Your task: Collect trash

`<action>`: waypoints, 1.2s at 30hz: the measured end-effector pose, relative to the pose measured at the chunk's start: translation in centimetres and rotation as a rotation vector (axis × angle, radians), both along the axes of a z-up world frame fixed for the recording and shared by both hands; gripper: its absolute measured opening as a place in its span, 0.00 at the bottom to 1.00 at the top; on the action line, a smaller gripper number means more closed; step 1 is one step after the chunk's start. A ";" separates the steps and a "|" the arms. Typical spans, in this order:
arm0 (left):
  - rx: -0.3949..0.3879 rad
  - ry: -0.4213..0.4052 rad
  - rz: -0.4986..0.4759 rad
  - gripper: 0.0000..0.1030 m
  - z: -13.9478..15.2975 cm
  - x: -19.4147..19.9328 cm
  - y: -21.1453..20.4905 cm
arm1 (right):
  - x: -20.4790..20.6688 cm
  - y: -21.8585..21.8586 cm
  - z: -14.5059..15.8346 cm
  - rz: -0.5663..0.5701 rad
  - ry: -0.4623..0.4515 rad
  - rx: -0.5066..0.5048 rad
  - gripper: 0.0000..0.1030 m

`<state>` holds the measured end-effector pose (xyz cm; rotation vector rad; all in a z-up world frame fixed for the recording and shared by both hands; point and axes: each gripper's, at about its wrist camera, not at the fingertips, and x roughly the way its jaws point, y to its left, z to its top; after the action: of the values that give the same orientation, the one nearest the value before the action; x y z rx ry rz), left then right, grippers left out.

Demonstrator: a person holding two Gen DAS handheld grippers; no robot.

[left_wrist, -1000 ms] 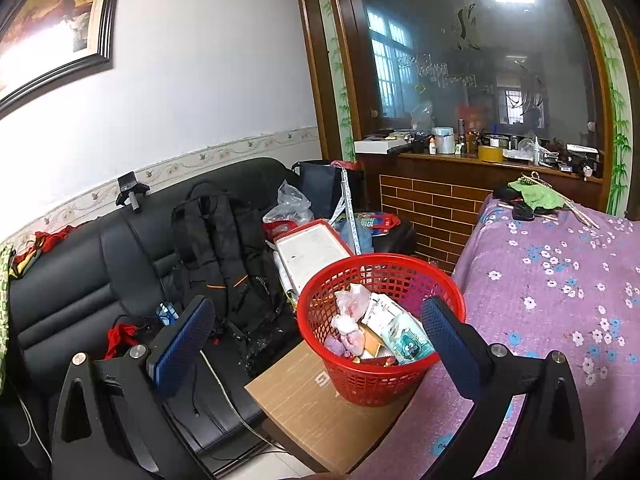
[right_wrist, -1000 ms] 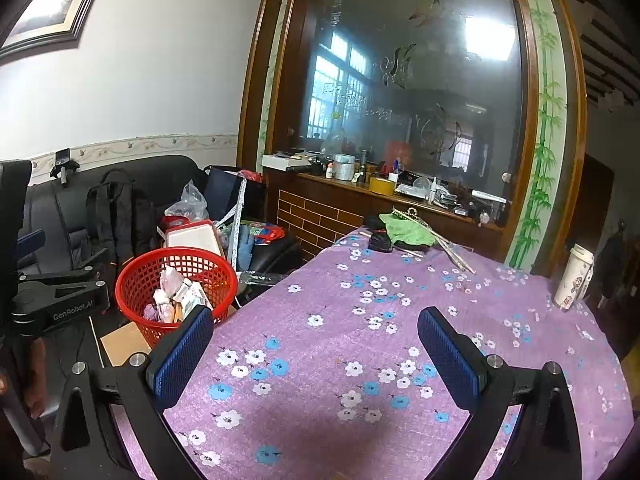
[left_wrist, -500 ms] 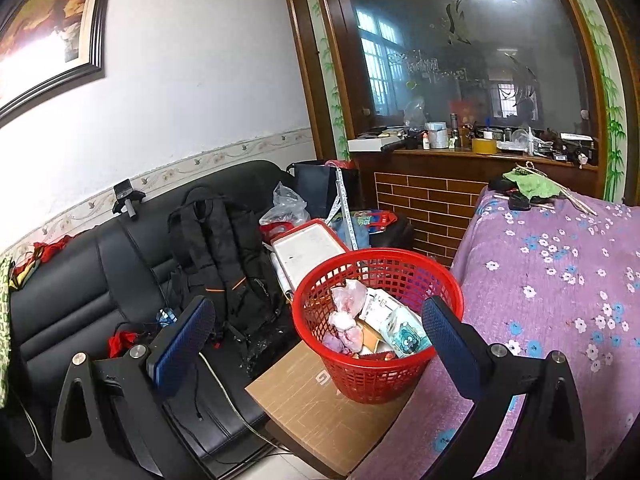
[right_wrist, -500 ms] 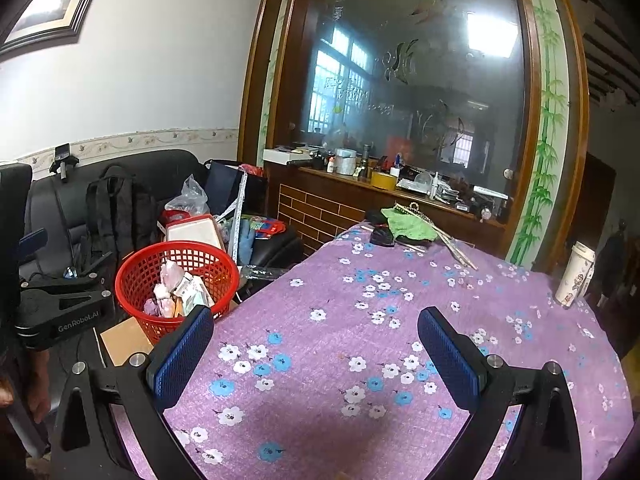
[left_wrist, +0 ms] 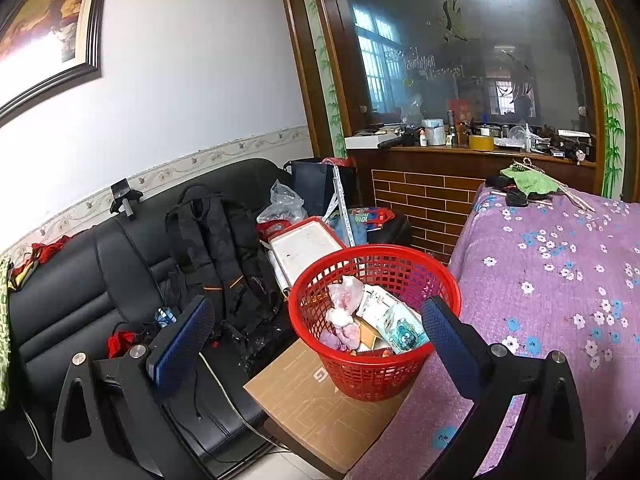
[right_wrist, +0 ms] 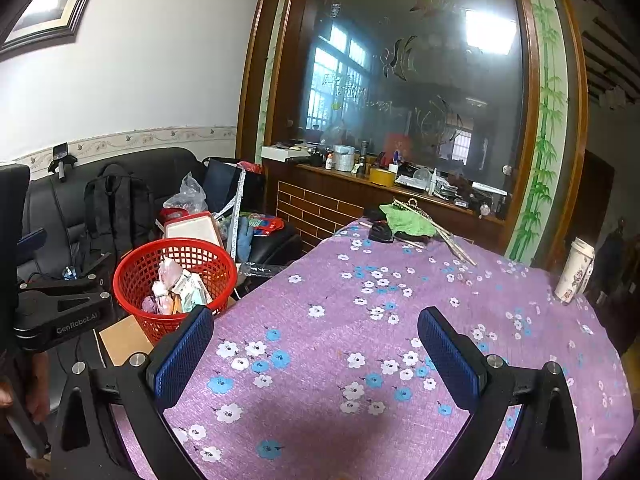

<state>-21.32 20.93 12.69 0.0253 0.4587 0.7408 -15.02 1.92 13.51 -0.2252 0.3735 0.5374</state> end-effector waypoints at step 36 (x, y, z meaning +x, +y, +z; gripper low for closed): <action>0.000 0.007 -0.003 1.00 -0.1 0.2 -0.1 | 0.1 -0.2 -0.8 -0.011 0.016 -0.007 1.00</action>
<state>-21.08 20.87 12.56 0.0285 0.4652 0.7378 -14.89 1.69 12.67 -0.2256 0.3916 0.5273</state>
